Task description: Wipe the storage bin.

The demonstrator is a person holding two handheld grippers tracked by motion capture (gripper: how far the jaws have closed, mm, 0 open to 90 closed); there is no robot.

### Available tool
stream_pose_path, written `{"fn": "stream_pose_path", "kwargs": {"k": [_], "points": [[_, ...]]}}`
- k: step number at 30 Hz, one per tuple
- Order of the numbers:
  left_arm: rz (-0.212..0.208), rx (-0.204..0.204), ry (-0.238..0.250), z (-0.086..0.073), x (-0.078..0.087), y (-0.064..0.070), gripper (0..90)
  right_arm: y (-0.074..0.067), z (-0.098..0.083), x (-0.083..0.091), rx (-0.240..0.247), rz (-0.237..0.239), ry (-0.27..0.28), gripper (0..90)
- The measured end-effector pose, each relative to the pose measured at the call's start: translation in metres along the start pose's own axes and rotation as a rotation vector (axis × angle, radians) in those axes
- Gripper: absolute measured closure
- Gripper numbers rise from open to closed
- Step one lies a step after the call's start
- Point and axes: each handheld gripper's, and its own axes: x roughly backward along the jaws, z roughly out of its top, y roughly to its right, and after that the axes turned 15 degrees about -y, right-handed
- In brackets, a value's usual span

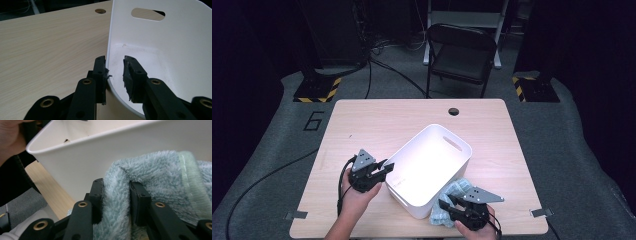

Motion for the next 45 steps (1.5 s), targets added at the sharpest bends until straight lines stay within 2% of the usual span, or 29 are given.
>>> {"fn": "stream_pose_path", "kwargs": {"k": [6,10,15,17,21,23,31,34,37,39,45], "points": [[0.000,-0.007,-0.004,0.000,0.000,-0.001,71.4,0.012,-0.011,-0.018,-0.042,-0.001,-0.085,66.4],[0.000,-0.009,-0.006,0.000,0.000,-0.001,71.2,0.018,-0.015,-0.026,-0.067,0.021,-0.122,66.2],[0.002,-0.008,-0.005,0.000,0.000,-0.001,71.1,0.016,-0.014,-0.025,-0.072,0.013,-0.120,66.0],[0.001,0.001,0.001,0.000,0.000,0.000,71.2,0.012,-0.012,-0.022,-0.057,-0.001,-0.116,65.9],[0.001,0.002,0.002,0.000,0.000,0.000,71.1,0.006,-0.006,-0.014,-0.043,0.002,-0.087,65.8],[0.002,0.005,0.003,0.000,0.000,0.000,71.2,-0.001,0.000,-0.003,-0.017,0.006,-0.033,65.7],[0.001,0.007,0.000,0.000,0.000,0.001,71.1,-0.018,0.014,0.018,0.038,0.018,0.049,65.6],[0.004,0.011,0.004,0.000,0.000,0.001,71.1,-0.018,0.015,0.017,0.051,0.007,0.050,65.6],[0.009,0.011,0.003,0.000,0.000,0.002,71.2,-0.014,0.012,0.014,0.036,0.032,0.050,66.1],[0.009,0.012,0.004,0.000,-0.001,0.002,71.2,-0.012,0.011,0.010,0.030,0.034,0.019,66.0],[0.011,0.014,0.004,0.000,-0.001,0.002,70.2,-0.003,0.003,-0.003,-0.004,0.028,-0.023,66.0]]}}
